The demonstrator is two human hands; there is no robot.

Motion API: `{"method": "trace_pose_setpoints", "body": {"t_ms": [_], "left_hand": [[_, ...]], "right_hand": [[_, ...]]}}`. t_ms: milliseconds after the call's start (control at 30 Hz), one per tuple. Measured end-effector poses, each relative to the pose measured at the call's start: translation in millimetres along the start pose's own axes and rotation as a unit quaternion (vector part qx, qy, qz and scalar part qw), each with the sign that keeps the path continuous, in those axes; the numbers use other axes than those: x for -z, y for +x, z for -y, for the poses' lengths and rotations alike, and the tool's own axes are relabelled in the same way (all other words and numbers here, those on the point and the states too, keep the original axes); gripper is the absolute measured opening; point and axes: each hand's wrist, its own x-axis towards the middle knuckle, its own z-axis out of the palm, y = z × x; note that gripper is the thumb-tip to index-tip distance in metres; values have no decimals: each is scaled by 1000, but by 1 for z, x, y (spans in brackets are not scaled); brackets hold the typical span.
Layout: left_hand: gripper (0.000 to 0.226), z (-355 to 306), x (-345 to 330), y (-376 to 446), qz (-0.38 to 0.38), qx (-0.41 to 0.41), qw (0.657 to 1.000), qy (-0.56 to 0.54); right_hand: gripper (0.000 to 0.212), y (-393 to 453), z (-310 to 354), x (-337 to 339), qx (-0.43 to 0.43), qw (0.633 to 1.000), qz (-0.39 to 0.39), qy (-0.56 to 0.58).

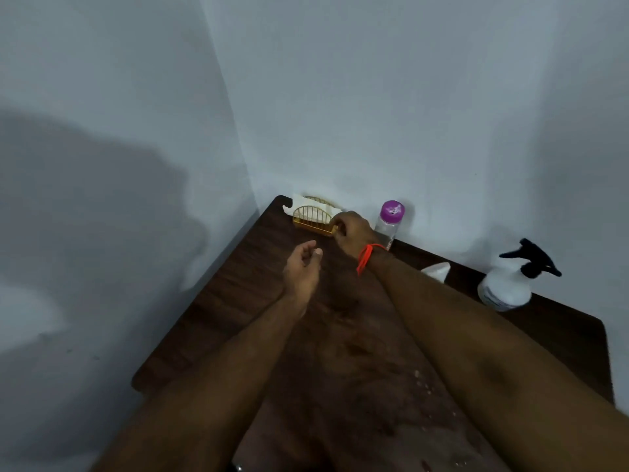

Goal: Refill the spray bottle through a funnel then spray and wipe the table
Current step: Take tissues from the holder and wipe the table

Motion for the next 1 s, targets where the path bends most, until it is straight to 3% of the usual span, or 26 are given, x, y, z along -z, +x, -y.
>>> {"method": "trace_pose_setpoints", "body": {"t_ms": [167, 400, 700, 833, 1000], "left_hand": [[28, 4, 1, 41, 7, -3, 1000, 20], [31, 19, 10, 68, 38, 21, 999, 18], [31, 23, 23, 64, 47, 53, 997, 17], [30, 23, 26, 60, 66, 53, 996, 25], [27, 28, 34, 58, 83, 53, 995, 36]], "right_hand": [[51, 57, -7, -27, -64, 993, 89, -39], [56, 99, -9, -47, -110, 979, 140, -98], [32, 95, -8, -41, -73, 988, 20, -131], [31, 94, -4, -41, -91, 985, 60, -135], [26, 95, -1, -43, -98, 987, 49, -118]]}}
